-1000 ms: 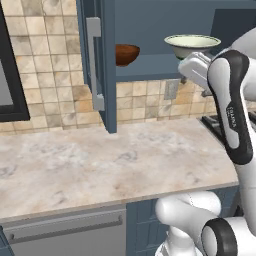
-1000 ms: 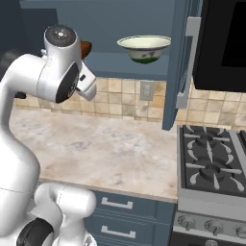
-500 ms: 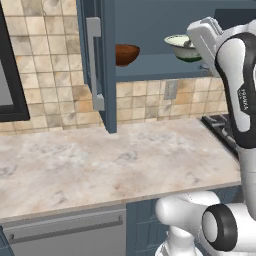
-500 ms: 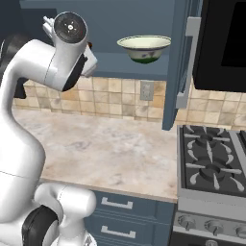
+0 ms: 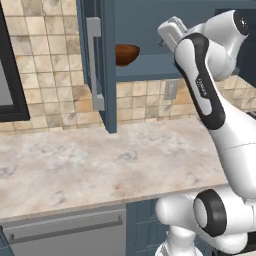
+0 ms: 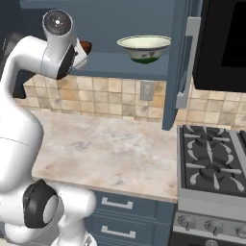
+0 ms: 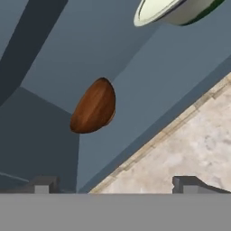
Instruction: Take the smaller bowl and place it next to the appetizer plate on the dining counter , and place the larger bowl next to the plate with cooked food.
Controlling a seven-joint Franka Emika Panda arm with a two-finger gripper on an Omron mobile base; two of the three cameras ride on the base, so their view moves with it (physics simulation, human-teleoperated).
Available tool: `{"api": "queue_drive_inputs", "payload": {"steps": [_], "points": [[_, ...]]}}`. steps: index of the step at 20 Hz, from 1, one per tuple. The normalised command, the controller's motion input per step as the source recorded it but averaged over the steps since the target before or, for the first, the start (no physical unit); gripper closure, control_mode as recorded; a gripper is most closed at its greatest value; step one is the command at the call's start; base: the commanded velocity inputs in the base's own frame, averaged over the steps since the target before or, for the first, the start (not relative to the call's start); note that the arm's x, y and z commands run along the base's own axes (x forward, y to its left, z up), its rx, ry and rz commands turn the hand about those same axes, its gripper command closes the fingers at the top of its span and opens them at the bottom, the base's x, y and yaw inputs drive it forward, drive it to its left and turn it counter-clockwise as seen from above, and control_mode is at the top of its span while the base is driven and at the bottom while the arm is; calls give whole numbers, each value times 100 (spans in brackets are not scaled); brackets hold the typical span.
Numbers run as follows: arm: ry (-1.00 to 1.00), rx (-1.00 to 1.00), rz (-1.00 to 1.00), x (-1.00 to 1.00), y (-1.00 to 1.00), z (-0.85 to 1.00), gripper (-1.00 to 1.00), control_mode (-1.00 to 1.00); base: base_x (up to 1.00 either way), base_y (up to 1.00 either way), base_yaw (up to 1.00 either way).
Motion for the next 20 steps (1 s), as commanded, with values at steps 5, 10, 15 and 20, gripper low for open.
{"api": "queue_drive_inputs", "payload": {"steps": [5,10,15,20], "points": [[6,0,0,71,0,-1,-100,-100,0,0,0],[3,0,0,64,4,-11,-100,-100,0,0,0],[0,0,0,45,21,-20,-100,-100,0,0,0],[0,0,0,42,46,-26,-100,-100,0,0,0]]}}
